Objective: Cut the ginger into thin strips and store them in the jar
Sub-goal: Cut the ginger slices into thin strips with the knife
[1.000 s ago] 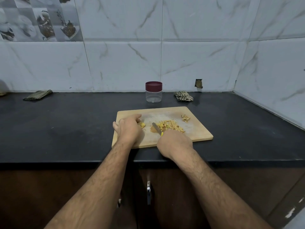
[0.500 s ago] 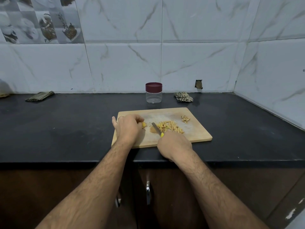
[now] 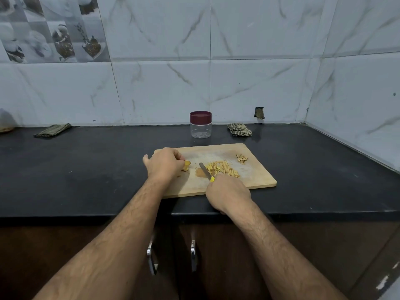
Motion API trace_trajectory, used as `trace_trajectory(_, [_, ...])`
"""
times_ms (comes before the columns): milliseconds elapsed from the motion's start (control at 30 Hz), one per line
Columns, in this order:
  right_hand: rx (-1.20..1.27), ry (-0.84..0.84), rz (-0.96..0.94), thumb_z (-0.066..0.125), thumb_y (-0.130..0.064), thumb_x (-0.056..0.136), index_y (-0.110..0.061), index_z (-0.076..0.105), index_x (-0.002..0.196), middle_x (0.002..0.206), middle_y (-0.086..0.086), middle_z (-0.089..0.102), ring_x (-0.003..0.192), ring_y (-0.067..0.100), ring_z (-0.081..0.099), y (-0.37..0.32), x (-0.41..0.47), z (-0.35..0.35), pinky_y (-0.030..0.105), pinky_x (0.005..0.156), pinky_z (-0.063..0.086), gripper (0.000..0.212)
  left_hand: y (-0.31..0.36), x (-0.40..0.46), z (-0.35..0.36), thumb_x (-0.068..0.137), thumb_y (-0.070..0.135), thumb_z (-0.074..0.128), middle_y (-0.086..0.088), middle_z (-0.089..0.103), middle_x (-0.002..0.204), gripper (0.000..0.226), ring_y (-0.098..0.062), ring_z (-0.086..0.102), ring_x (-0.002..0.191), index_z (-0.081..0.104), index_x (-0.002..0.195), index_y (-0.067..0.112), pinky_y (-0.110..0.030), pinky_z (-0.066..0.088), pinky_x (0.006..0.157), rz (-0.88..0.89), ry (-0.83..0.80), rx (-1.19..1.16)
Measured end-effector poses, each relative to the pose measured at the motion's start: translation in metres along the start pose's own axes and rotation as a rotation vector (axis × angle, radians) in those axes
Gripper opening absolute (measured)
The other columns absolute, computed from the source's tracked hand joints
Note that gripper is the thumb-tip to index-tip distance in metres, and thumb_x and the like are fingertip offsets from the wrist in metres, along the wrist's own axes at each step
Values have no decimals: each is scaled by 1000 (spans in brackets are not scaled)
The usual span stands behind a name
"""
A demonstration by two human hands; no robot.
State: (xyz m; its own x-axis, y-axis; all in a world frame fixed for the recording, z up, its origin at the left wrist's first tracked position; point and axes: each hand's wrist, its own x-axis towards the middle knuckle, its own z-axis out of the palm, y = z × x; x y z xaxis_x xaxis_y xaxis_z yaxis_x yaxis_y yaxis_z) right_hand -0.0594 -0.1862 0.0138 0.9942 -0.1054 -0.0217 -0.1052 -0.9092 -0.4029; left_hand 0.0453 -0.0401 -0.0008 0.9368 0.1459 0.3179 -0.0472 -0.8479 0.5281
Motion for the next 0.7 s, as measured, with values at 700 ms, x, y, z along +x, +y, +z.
trace_trajectory(700, [162,-139,104,42,-15,94,-6,54,107,61,4,64,38,14,55,1,-5,-11,27,47,47,20,32,-5,-15,75,20,73,6,75,85,6,-18,68,89,78,74,24,-37,54,88,-71,-330,146])
